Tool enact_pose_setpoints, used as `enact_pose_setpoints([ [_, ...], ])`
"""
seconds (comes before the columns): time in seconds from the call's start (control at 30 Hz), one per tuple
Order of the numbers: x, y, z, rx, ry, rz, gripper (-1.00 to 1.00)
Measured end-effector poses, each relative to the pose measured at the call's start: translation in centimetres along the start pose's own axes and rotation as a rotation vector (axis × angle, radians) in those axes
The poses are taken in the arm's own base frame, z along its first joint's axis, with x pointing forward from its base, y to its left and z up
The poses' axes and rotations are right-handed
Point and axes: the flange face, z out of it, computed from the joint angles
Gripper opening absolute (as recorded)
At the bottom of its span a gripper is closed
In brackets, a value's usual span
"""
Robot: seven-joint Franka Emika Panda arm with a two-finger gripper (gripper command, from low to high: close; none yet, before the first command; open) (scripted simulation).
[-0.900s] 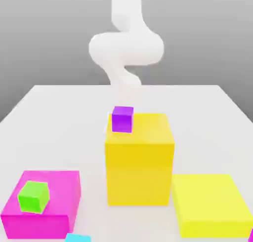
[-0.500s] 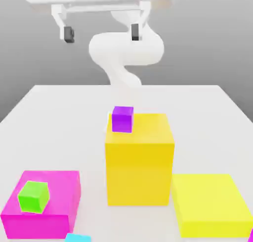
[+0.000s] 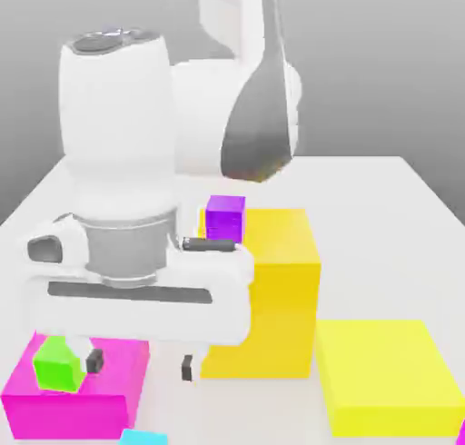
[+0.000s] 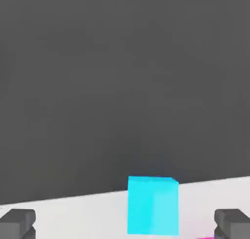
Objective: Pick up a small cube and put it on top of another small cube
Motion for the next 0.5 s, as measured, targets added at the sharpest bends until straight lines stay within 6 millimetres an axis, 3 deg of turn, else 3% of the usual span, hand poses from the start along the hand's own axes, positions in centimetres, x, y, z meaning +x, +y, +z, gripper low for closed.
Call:
enact_pose_setpoints([
  [0.2, 0.0, 1.8, 9.8, -0.065, -0.042, 0.012, 0.00],
  [0.23, -0.1, 2.0, 11.2, -0.065, -0.042, 0.012, -1.00],
  [0.43, -0.1, 2.1, 11.9, -0.065, -0.043, 0.012, -1.00],
  [0.5, 0.0, 1.9, 10.6, -0.066, -0.043, 0.012, -1.00],
])
